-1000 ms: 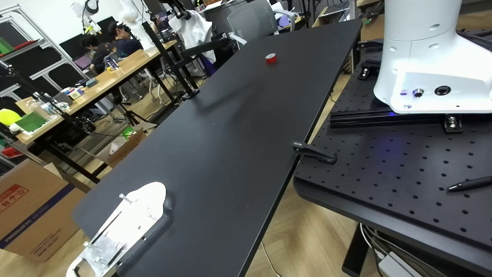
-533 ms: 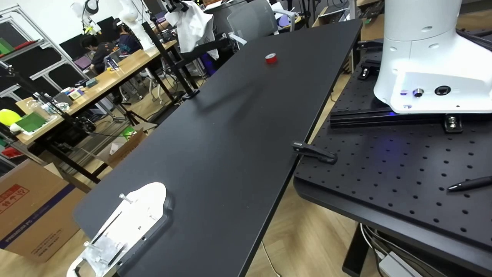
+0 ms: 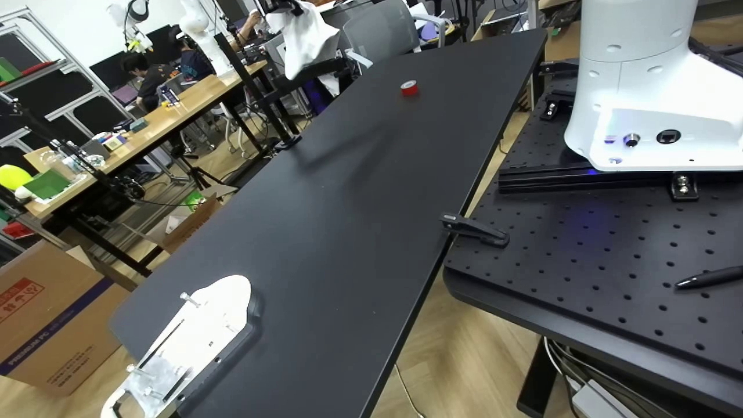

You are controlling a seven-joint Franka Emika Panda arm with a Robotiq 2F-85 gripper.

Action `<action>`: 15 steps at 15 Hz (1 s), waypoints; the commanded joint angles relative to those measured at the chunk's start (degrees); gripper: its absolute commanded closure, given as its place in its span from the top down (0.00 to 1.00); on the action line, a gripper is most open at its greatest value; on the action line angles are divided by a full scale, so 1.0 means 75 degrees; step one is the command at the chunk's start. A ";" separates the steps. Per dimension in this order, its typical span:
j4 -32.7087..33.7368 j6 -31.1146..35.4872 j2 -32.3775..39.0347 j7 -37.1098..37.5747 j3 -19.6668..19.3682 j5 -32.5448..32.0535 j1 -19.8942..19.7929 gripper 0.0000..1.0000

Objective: Hang the cloth on the black stand

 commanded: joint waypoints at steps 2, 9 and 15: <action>-0.0369 0.0675 0.0295 0.0181 0.0735 0.0022 -0.1211 0.01; -0.0126 0.0825 0.0893 0.0211 0.1225 -0.0337 -0.1445 0.01; -0.0007 0.0757 0.0713 0.0233 0.1626 -0.0846 -0.1303 0.01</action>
